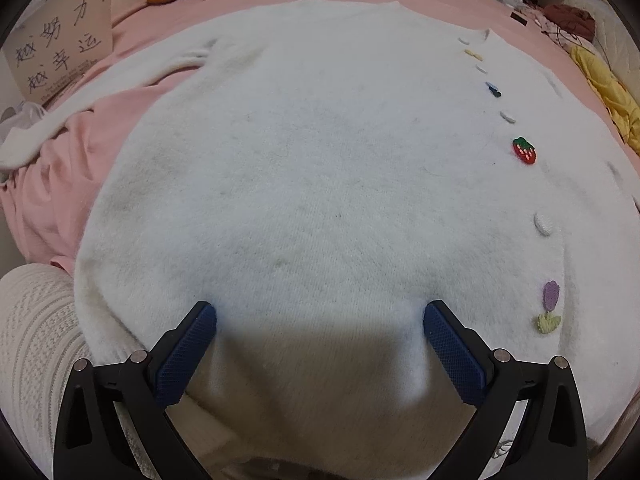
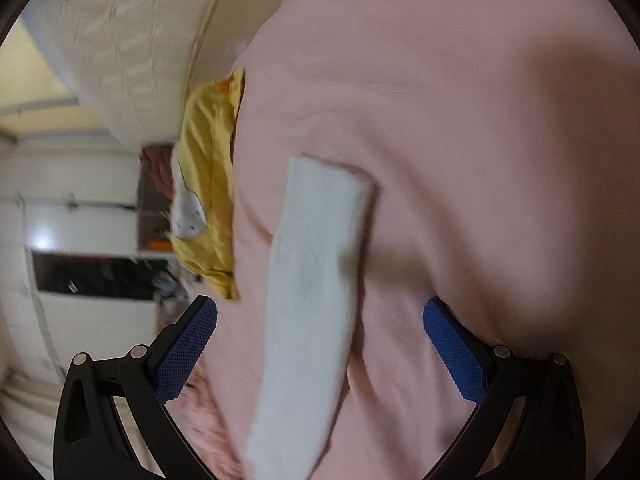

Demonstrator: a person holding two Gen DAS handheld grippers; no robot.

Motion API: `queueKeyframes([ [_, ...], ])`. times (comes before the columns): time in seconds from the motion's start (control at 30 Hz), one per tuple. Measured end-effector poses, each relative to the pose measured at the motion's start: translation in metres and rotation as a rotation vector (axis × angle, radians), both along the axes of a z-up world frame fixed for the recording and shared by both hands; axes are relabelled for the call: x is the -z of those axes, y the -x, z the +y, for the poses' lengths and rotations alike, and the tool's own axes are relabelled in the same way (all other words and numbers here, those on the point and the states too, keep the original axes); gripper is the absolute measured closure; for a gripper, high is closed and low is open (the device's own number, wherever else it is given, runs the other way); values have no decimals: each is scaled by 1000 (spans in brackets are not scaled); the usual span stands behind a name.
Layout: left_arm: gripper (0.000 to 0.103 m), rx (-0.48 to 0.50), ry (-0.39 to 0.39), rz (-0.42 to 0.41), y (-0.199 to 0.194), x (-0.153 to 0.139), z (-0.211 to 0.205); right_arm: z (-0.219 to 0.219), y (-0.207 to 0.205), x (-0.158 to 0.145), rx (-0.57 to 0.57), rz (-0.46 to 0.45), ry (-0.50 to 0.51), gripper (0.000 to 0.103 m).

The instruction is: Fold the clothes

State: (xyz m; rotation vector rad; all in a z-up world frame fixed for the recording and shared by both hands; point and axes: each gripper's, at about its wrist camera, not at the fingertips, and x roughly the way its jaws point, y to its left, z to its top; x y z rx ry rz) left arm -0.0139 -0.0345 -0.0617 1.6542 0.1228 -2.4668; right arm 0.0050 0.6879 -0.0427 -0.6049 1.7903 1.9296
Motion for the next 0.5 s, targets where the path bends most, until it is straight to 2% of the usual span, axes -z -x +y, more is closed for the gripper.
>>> queueKeyframes([
  [0.13,0,1,1,-1,-2,-1,2,12,25,2,-33,-22,-30,0],
  [0.3,0,5,0,-3,2,-1,-4,28,45,9,-31,60,-5,0],
  [0.4,0,6,0,-2,5,-1,-9,32,38,24,-38,96,37,0],
  [0.43,0,5,1,-1,6,0,-11,33,36,30,-41,108,52,3],
  [0.5,0,4,2,0,6,0,-11,36,30,41,-47,131,82,47],
])
